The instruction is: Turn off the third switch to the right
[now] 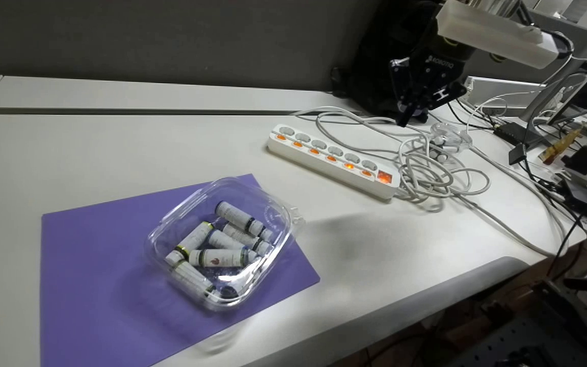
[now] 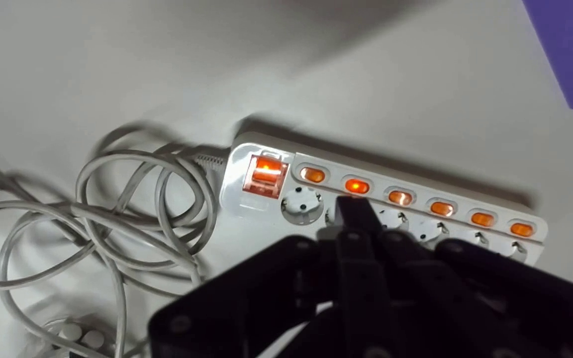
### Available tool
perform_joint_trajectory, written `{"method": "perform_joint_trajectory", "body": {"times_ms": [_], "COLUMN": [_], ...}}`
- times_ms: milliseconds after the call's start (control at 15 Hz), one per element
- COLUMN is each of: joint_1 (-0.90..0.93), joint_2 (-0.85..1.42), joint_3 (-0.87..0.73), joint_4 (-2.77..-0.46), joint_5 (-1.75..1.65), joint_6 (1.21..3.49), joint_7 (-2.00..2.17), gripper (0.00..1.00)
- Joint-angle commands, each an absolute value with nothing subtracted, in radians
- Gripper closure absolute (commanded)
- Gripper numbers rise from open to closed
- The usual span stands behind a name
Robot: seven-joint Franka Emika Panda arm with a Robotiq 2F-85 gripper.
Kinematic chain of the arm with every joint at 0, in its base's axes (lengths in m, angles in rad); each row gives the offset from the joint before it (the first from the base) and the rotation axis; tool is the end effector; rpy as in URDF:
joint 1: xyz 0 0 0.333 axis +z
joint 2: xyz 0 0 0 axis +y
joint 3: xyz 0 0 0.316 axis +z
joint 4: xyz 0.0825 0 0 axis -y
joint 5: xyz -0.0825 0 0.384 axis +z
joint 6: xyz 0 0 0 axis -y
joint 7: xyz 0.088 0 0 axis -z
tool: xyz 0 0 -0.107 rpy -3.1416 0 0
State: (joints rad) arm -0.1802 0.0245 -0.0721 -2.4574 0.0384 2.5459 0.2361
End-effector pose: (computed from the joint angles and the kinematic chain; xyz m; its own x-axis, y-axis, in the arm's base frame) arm 0.4699 -0.1217 0.2929 0.8662 -0.4965 0.0568 -0.4952 -0.8681 -0.0361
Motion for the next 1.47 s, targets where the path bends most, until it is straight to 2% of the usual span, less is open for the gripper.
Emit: {"method": "perform_joint_trajectory", "body": {"times_ms": [0,1133,1400], "joint_1": [-0.157,-0.041,-0.052], "joint_2": [0.123,0.419,0.396], "joint_3": [-0.104,-0.195,-0.186], "joint_4": [-2.363,-2.223,-2.264], "joint_5": [-0.007,-0.068,-0.051], "joint_6": [2.551,2.593,2.599], "joint_7": [0.286,0.375,0.325], "gripper": [1.0,1.0,0.99]}}
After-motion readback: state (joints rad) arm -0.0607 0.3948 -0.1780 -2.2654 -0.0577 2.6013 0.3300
